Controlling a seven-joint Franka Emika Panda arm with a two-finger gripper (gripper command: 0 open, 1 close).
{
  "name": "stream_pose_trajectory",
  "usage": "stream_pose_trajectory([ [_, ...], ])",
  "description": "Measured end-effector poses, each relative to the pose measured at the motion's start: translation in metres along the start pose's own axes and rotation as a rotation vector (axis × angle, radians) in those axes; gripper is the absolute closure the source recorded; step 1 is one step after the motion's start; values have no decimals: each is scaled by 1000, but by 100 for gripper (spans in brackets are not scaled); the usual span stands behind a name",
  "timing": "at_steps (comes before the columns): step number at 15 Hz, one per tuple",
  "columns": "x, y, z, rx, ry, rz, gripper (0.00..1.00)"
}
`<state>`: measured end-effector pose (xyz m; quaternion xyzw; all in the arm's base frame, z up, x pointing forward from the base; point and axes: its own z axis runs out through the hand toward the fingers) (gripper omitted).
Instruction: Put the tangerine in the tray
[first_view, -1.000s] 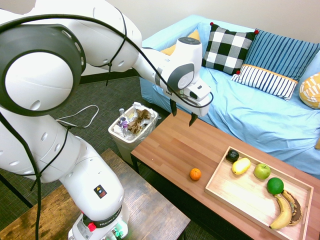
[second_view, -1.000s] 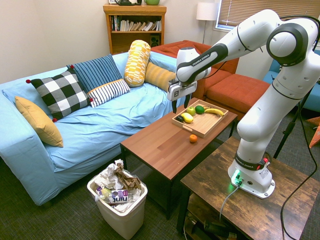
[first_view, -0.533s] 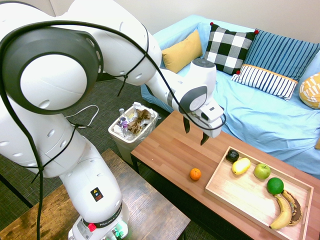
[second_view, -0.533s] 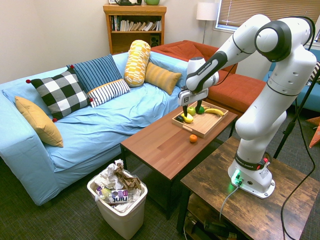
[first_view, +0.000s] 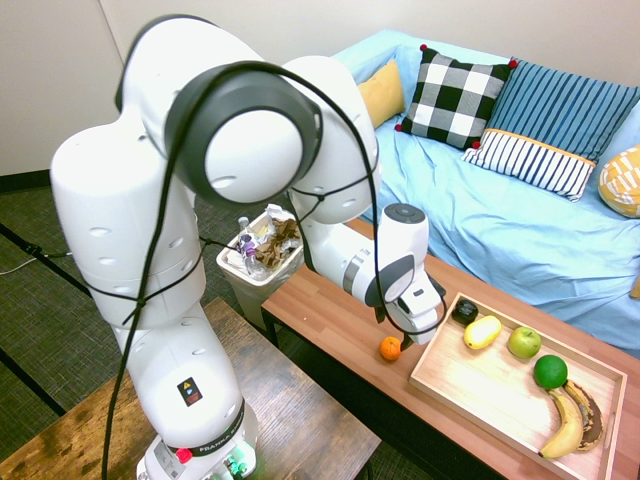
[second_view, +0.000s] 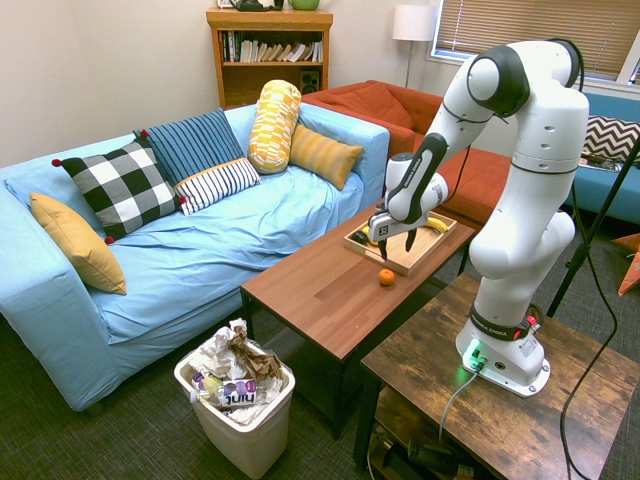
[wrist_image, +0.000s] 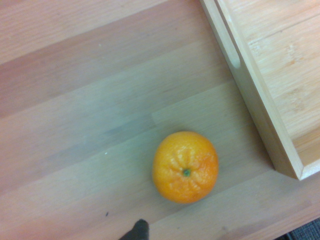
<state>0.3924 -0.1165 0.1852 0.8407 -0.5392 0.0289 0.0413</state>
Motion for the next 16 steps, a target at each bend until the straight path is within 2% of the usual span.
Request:
stream_pose_trajectory([
  [6, 1, -29, 50, -33, -17, 28, 0],
  [14, -4, -44, 87, -77, -32, 28, 0],
  [15, -8, -46, 90, -80, -33, 25, 100],
  [16, -11, -47, 91, -81, -34, 27, 100],
])
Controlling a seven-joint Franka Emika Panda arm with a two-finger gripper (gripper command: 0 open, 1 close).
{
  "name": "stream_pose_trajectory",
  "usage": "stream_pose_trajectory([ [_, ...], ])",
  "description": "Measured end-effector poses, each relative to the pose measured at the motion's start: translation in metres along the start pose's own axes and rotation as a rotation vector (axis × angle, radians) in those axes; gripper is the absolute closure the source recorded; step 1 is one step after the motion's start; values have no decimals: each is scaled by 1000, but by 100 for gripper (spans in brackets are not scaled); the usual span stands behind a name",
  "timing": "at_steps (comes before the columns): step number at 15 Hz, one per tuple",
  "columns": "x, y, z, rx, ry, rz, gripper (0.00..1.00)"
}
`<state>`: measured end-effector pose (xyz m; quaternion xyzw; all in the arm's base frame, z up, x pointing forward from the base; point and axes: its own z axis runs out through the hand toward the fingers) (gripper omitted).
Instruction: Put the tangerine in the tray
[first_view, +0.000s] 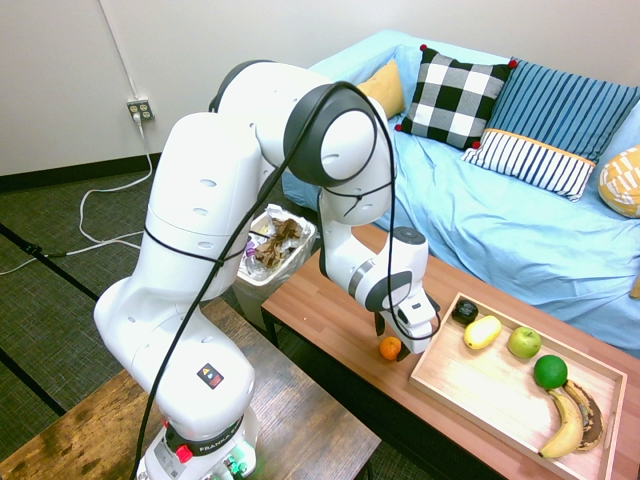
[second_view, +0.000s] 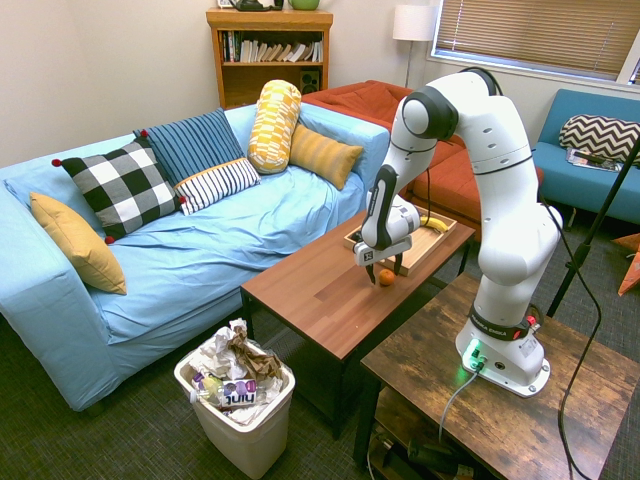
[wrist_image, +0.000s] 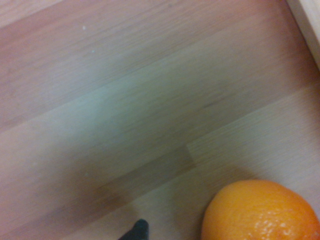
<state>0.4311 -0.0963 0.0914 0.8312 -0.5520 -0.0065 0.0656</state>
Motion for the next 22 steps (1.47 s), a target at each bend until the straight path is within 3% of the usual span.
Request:
stream_pose_trajectory([
  [14, 14, 5, -2, 24, -5, 17, 100],
  [18, 39, -5, -64, 75, 32, 20, 100],
  [22, 126, 21, -128, 99, 98, 111, 100],
])
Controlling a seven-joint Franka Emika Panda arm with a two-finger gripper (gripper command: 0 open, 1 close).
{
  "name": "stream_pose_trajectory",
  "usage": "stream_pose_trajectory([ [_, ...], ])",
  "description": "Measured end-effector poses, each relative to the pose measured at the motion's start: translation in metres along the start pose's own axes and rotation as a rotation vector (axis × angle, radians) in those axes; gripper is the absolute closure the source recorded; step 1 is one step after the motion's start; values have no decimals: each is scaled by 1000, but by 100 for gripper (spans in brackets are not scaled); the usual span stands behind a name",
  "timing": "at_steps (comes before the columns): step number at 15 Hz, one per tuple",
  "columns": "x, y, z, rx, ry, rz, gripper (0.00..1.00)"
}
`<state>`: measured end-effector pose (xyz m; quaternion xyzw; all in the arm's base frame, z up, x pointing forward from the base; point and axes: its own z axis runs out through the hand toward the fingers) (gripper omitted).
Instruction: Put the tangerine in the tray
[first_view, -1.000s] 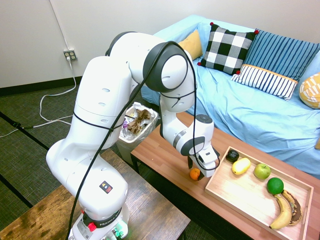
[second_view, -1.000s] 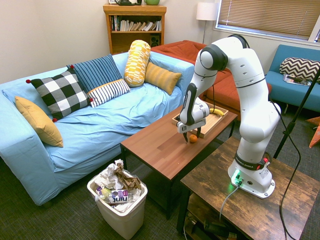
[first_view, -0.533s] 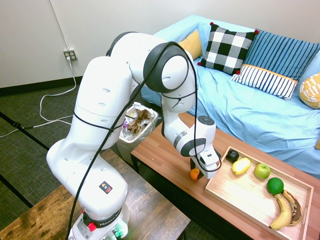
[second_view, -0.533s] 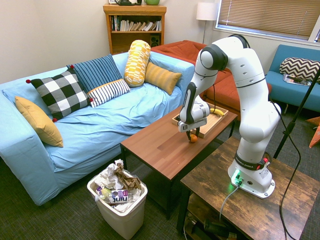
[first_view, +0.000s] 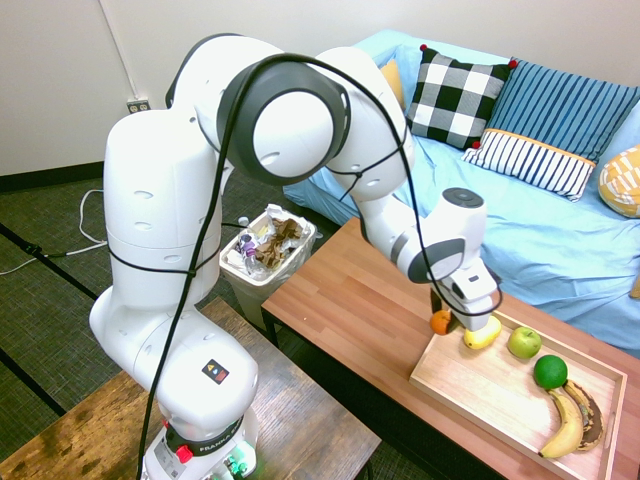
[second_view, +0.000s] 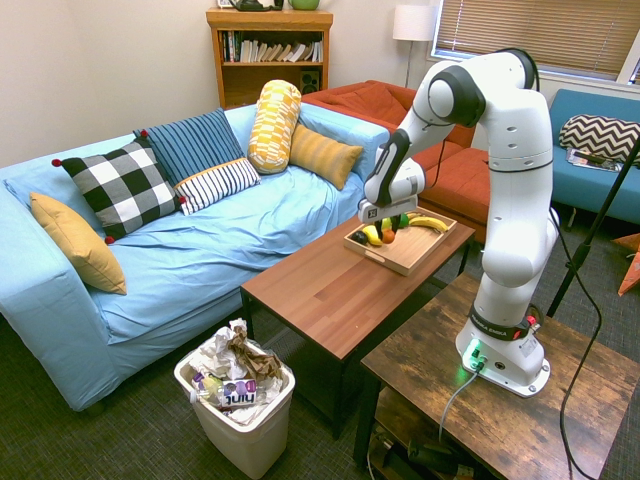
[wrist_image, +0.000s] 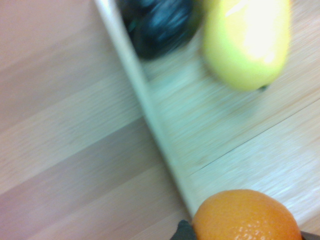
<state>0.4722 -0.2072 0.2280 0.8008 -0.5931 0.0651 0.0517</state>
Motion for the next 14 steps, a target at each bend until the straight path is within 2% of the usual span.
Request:
stream_pose_trajectory([
  [3, 68, 26, 4, -16, 36, 99, 100],
  [5, 95, 42, 26, -48, 41, 160, 100],
  [9, 105, 44, 89, -67, 24, 232, 100],
  [14, 115, 29, 119, -60, 23, 265, 100],
])
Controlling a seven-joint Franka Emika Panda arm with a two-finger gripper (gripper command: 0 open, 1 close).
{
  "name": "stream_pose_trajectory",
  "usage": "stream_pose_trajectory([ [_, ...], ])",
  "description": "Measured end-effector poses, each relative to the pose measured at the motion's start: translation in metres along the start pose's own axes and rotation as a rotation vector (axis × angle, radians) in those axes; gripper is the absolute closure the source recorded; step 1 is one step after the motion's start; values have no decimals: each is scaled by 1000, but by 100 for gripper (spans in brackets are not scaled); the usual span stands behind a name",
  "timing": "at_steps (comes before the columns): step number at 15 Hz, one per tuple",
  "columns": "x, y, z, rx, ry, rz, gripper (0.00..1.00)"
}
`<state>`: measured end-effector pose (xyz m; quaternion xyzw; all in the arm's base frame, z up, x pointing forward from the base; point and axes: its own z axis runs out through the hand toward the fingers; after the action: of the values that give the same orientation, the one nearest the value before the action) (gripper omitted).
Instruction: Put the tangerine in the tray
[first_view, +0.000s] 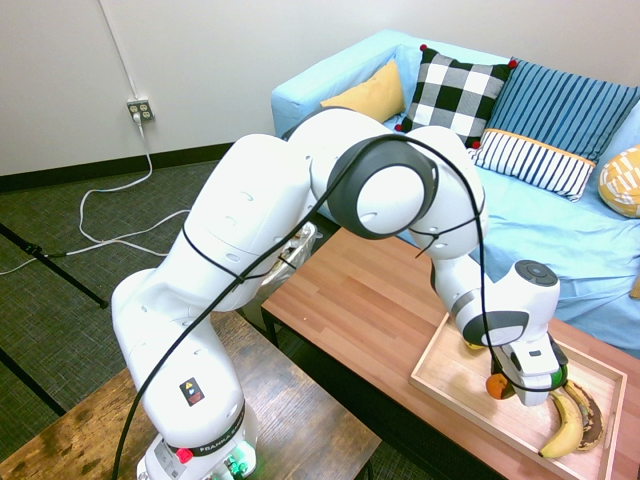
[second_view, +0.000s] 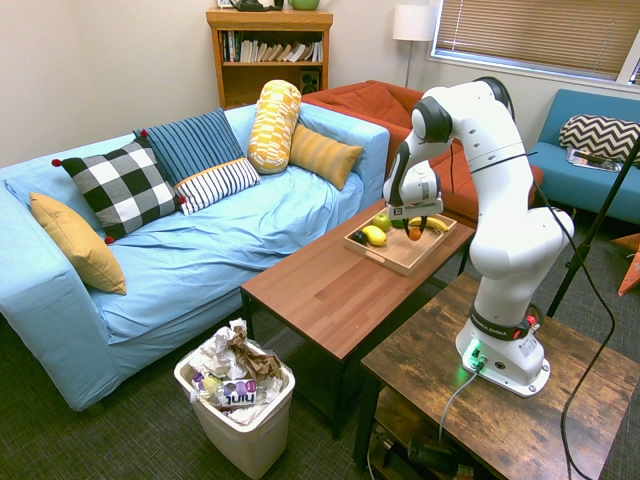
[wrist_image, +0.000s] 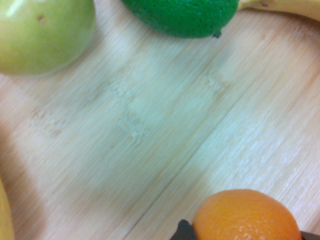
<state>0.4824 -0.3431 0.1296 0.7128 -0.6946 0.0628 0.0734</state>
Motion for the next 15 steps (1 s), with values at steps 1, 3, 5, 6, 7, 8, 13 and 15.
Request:
stream_pose_trajectory([
  [1, -1, -2, 5, 1, -5, 3, 100],
  [3, -4, -6, 12, 0, -14, 4, 100],
  [5, -6, -8, 16, -4, -23, 0, 0],
  [6, -7, -8, 17, -8, -27, -2, 0],
  [7, -7, -8, 18, -9, -30, -4, 0],
  [8, -6, -8, 19, -9, -33, -4, 0],
  [13, -8, -5, 25, -13, -44, -13, 0],
  [15, -8, -5, 24, -7, -51, -16, 0],
])
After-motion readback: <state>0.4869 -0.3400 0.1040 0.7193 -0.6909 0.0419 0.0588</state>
